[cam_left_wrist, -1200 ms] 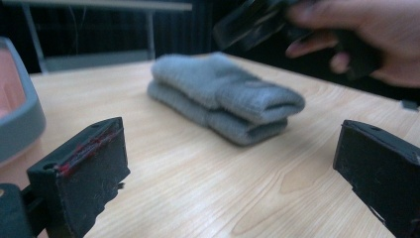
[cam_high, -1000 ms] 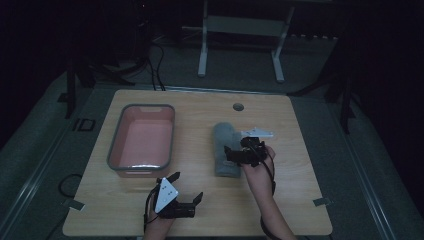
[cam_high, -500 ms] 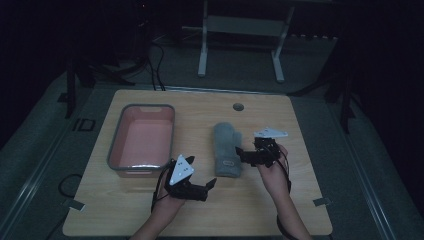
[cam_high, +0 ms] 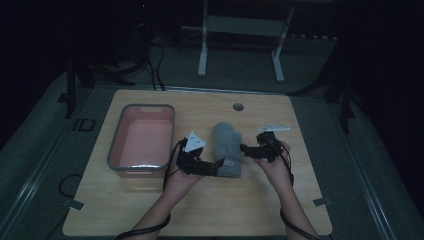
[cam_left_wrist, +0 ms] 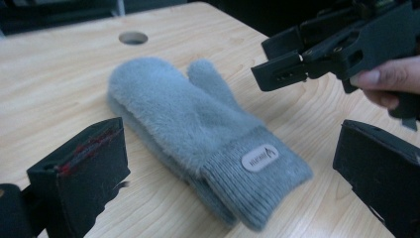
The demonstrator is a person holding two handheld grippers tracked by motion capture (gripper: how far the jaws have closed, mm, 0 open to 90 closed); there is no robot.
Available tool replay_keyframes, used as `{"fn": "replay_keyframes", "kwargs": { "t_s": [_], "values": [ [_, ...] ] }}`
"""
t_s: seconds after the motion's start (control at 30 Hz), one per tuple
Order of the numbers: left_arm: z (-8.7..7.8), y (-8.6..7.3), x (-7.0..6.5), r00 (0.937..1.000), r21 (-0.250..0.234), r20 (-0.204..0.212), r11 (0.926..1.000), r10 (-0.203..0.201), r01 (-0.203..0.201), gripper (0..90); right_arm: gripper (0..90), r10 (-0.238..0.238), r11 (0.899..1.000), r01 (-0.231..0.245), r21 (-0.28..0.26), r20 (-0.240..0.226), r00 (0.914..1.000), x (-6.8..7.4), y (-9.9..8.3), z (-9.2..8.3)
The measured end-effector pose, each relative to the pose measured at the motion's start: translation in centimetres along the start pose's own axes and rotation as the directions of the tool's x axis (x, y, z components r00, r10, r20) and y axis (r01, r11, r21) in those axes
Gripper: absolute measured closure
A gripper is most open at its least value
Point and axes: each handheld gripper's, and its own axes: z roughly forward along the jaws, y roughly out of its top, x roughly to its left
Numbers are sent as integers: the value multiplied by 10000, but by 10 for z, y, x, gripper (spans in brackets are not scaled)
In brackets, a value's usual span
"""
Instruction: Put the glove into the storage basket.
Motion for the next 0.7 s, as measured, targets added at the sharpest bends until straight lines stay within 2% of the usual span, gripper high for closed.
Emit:
{"fn": "replay_keyframes", "kwargs": {
  "t_s": [0.07,0.1,0.13,0.2,0.27,0.3,0.4,0.5,0.53,0.63,0.7],
  "values": [
    [8,4,6,9997,210,-28,9995,-230,230,45,308,119,9999,-119,76,-7,9999,-1,1,5],
    [11,5,8,9995,293,-10,9991,-300,300,78,365,187,9997,-186,183,-90,9998,-1,2,9],
    [15,6,11,9991,389,-67,9984,-415,417,85,383,253,9994,-250,227,-163,9995,-1,3,11],
    [24,7,17,9969,641,-193,9949,-768,779,111,407,410,9983,-389,433,-477,9980,-2,4,17],
    [32,6,22,9936,742,-308,9911,-1083,1103,151,422,536,9970,-504,581,-551,9970,-1,5,22],
    [36,6,25,9916,829,-269,9882,-1267,1285,157,424,657,9961,-611,634,-746,9950,-1,5,25],
    [48,2,31,9878,1087,-221,9818,-1539,1554,196,423,872,9930,-797,867,-864,9924,0,4,32],
    [61,-1,34,9842,1691,-188,9696,-1761,1768,198,423,944,9891,-846,1203,-779,9925,0,0,41],
    [65,-2,34,9833,1885,-44,9656,-1817,1793,198,422,939,9882,-841,1280,-730,9929,-1,-1,44],
    [75,-4,35,9801,2397,-195,9508,-1973,1962,201,416,1062,9840,-931,1518,-804,9911,-1,-5,52],
    [80,-6,37,9763,2503,-302,9440,-2144,2150,213,404,1264,9790,-1106,1711,-848,9883,-3,-7,57]
  ]
}}
